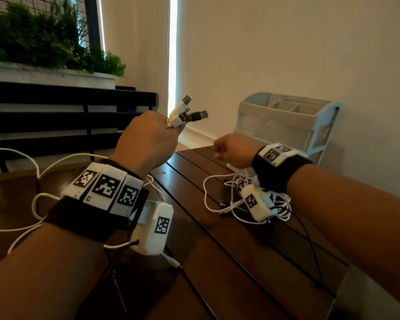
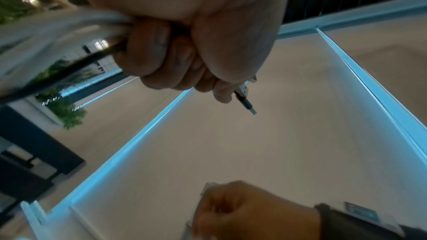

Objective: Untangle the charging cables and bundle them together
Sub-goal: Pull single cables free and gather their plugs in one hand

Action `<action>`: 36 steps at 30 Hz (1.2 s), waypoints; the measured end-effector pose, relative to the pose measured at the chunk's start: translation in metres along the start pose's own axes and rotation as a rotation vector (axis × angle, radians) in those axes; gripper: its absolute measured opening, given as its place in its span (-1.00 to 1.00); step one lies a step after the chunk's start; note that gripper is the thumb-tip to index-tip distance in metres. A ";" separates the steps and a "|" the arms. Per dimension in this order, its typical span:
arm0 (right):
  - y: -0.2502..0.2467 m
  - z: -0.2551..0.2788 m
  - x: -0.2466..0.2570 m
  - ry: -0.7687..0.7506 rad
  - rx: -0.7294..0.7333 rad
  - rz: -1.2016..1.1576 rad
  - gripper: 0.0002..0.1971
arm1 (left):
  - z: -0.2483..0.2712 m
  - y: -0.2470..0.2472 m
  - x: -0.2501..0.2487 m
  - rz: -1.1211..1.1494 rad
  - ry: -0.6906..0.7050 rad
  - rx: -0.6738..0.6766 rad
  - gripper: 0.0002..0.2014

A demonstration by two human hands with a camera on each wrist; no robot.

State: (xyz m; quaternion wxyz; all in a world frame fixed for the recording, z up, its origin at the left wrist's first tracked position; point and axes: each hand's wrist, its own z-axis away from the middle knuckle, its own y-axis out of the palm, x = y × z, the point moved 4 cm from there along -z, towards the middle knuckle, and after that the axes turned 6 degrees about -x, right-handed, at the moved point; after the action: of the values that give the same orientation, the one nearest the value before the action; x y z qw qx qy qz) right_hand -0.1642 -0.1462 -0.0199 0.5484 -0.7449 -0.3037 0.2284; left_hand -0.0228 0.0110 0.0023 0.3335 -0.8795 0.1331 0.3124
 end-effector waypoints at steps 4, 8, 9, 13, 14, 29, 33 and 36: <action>-0.055 0.035 -0.005 0.111 -0.202 -0.678 -0.90 | 0.002 0.007 -0.006 0.347 -0.087 0.005 -0.55; -0.072 0.066 0.007 0.134 -0.101 -1.103 -0.93 | 0.008 0.015 -0.010 0.375 -0.086 0.051 -0.52; -0.076 0.071 0.009 0.135 -0.071 -1.178 -0.94 | 0.009 0.019 -0.012 0.351 -0.061 0.089 -0.51; -0.083 0.086 0.018 0.098 -0.025 -1.288 -0.95 | 0.016 0.028 -0.015 0.487 -0.189 0.165 -0.57; -0.084 0.089 0.019 0.090 -0.032 -1.288 -0.95 | 0.018 0.031 -0.016 0.514 -0.207 0.208 -0.56; -0.072 0.086 0.025 0.113 -0.197 -1.356 -0.96 | 0.036 0.048 -0.024 0.471 -0.090 0.440 -0.58; -0.070 0.089 0.024 0.072 -0.216 -1.386 -0.81 | 0.037 0.050 -0.021 0.521 -0.154 0.457 -0.60; -0.072 0.092 0.026 -0.017 -0.297 -1.261 -0.82 | 0.038 0.048 -0.024 0.521 -0.157 0.467 -0.60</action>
State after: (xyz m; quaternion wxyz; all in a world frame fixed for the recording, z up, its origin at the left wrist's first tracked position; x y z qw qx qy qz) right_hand -0.2220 -0.0496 0.0212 0.4661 -0.4895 -0.7155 -0.1764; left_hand -0.0801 0.0010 -0.0287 0.4436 -0.6895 0.3948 0.4148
